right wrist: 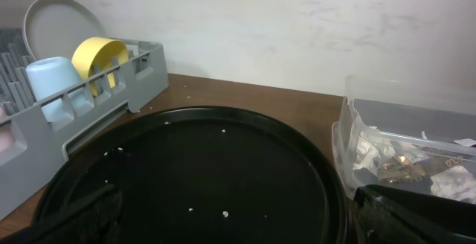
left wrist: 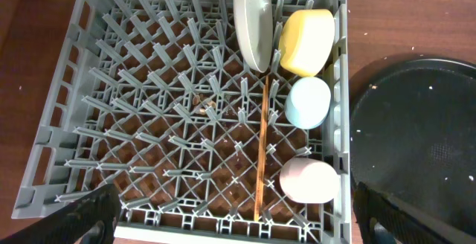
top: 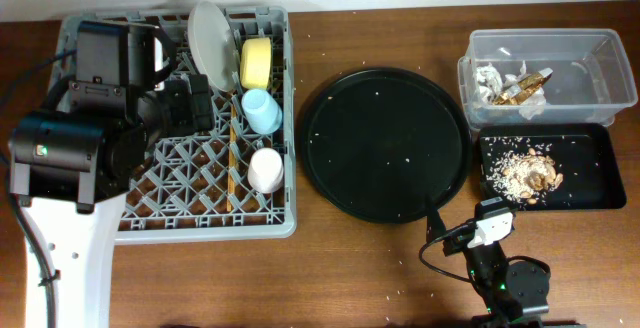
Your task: Sort waste into correct bins and load items into the dishwasher rack
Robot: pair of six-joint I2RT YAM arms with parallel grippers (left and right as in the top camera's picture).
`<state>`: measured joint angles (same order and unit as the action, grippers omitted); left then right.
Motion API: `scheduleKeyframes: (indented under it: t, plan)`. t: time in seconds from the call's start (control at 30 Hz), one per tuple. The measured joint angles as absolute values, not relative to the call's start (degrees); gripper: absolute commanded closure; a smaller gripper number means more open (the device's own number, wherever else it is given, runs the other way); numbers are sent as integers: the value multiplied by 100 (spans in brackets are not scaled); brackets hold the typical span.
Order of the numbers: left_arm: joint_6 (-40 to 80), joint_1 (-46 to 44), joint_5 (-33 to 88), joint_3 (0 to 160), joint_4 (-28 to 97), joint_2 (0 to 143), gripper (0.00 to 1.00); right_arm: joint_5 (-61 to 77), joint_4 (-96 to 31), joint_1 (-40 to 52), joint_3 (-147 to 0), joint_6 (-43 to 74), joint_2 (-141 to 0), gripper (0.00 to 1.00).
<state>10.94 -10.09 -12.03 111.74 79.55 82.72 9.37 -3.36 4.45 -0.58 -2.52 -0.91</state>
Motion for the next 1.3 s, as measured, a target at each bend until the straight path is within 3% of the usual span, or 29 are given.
scheduleKeyframes:
  t: [0.47,0.6,0.9,1.3]
  plan:
    - [1094,-1009,-1251,11170,8176,8235,1,937,-338,445,-58,-255,-91,2]
    - [1094,-1009,-1249,10750,7679,7719,1,937,-338,445,-58,-250,-91,2]
    - [1096,-950,-1249,6381,4219,4654,1,937,-331,445,-60,-257,-93,2]
    - [1096,-539,-1249,2005,1459,1356,1,937,-336,445,-60,-255,-91,2]
